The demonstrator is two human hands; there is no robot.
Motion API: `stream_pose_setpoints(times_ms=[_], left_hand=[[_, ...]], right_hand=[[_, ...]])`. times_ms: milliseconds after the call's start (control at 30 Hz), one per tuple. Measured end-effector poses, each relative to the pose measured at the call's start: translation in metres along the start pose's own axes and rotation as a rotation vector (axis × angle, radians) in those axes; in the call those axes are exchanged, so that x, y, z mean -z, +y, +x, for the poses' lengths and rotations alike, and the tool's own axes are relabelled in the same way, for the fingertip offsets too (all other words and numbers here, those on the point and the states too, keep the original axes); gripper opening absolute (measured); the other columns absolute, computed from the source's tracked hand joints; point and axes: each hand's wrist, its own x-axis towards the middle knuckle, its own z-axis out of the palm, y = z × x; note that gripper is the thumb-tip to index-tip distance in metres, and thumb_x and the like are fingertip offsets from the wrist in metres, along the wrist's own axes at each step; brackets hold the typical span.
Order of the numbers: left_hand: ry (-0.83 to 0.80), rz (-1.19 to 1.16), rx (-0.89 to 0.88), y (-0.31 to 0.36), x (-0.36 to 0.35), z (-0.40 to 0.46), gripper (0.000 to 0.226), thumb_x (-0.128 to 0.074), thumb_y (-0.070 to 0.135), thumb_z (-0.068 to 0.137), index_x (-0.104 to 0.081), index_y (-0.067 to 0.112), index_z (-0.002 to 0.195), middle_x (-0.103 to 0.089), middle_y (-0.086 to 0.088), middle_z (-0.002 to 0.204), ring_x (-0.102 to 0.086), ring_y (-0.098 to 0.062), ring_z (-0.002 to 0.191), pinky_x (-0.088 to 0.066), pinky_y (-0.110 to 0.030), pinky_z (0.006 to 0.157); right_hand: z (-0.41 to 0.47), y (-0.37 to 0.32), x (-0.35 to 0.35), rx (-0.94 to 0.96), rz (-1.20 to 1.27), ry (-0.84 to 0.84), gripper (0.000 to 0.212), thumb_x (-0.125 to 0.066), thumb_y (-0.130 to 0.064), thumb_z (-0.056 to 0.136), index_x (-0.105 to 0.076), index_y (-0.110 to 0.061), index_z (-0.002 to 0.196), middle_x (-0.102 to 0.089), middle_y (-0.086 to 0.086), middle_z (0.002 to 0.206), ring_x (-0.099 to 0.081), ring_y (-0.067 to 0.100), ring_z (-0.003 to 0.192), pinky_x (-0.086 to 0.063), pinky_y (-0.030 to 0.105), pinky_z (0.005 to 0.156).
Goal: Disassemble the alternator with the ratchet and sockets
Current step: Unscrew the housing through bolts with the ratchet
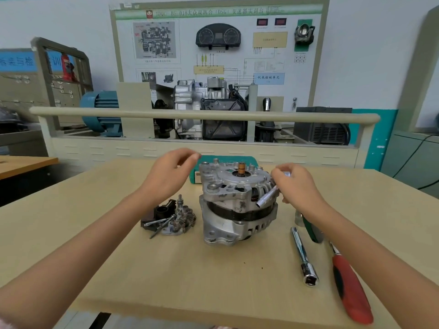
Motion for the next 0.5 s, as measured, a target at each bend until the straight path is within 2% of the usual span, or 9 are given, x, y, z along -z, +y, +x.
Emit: stream_pose_setpoints(times_ms=[67,100,167,233,300,400,433,500], left_hand=[[-0.012,-0.126,-0.023,0.024,-0.001,-0.013,0.035,-0.046,0.043,0.095,-0.056,0.028,0.124,-0.058,0.019,0.107,-0.052,0.010,0.097,-0.038,-0.005,0.073],[-0.077,-0.138,-0.045,0.032,-0.003,-0.022,0.046,-0.045,0.055,0.091,-0.051,0.031,0.130,-0.054,0.018,0.114,-0.050,0.008,0.102,-0.040,-0.009,0.081],[-0.241,-0.021,-0.102,0.043,-0.010,-0.041,0.069,-0.038,0.074,0.082,-0.039,0.035,0.139,-0.045,0.016,0.128,-0.044,0.001,0.116,-0.041,-0.024,0.094],[-0.289,0.161,-0.195,0.045,-0.018,-0.052,0.078,-0.030,0.080,0.079,-0.034,0.034,0.143,-0.039,0.015,0.136,-0.036,-0.001,0.123,-0.036,-0.026,0.101],[-0.228,0.179,-0.244,0.041,-0.019,-0.052,0.076,-0.026,0.074,0.080,-0.041,0.031,0.140,-0.041,0.014,0.136,-0.037,0.000,0.124,-0.034,-0.020,0.100],[-0.241,0.076,-0.256,0.024,-0.012,-0.042,0.052,-0.031,0.054,0.089,-0.050,0.034,0.132,-0.047,0.014,0.135,-0.035,0.008,0.121,-0.024,-0.004,0.097],[-0.257,0.072,-0.256,0.018,-0.010,-0.038,0.042,-0.034,0.047,0.093,-0.050,0.037,0.130,-0.046,0.014,0.135,-0.032,0.010,0.121,-0.021,-0.002,0.096],[-0.250,0.061,-0.213,0.008,-0.008,-0.033,0.033,-0.037,0.034,0.100,-0.050,0.040,0.128,-0.043,0.013,0.136,-0.030,0.006,0.125,-0.022,-0.009,0.098]], right_hand=[[0.000,0.001,0.003,-0.102,0.055,-0.090,0.026,-0.045,-0.020,0.090,-0.048,-0.015,0.065,-0.046,0.000,0.057,-0.039,0.010,0.045,-0.033,0.021,0.042],[-0.002,0.001,0.003,-0.143,0.084,-0.128,0.032,-0.043,-0.021,0.092,-0.042,-0.015,0.060,-0.040,-0.001,0.051,-0.032,0.010,0.039,-0.028,0.019,0.038],[-0.008,0.002,0.001,-0.142,0.058,-0.136,0.035,-0.039,-0.023,0.094,-0.039,-0.015,0.060,-0.037,0.000,0.051,-0.030,0.011,0.039,-0.027,0.020,0.038],[-0.012,0.003,0.001,-0.100,0.000,-0.103,0.035,-0.037,-0.022,0.095,-0.040,-0.013,0.061,-0.038,0.003,0.055,-0.032,0.013,0.044,-0.028,0.023,0.043],[-0.014,0.003,0.003,-0.087,0.004,-0.073,0.034,-0.037,-0.020,0.095,-0.041,-0.010,0.062,-0.038,0.005,0.056,-0.032,0.014,0.045,-0.029,0.023,0.042],[-0.014,0.002,0.010,-0.106,0.053,-0.031,0.033,-0.040,-0.020,0.093,-0.052,-0.003,0.067,-0.039,0.004,0.052,-0.032,0.014,0.044,-0.028,0.018,0.035],[-0.014,0.003,0.013,-0.123,0.079,-0.017,0.034,-0.040,-0.019,0.092,-0.057,0.000,0.069,-0.041,0.000,0.046,-0.032,0.013,0.044,-0.027,0.017,0.033],[-0.012,0.002,0.020,-0.142,0.140,0.004,0.036,-0.040,-0.017,0.092,-0.063,0.001,0.070,-0.040,-0.005,0.039,-0.032,0.012,0.043,-0.027,0.018,0.034]])
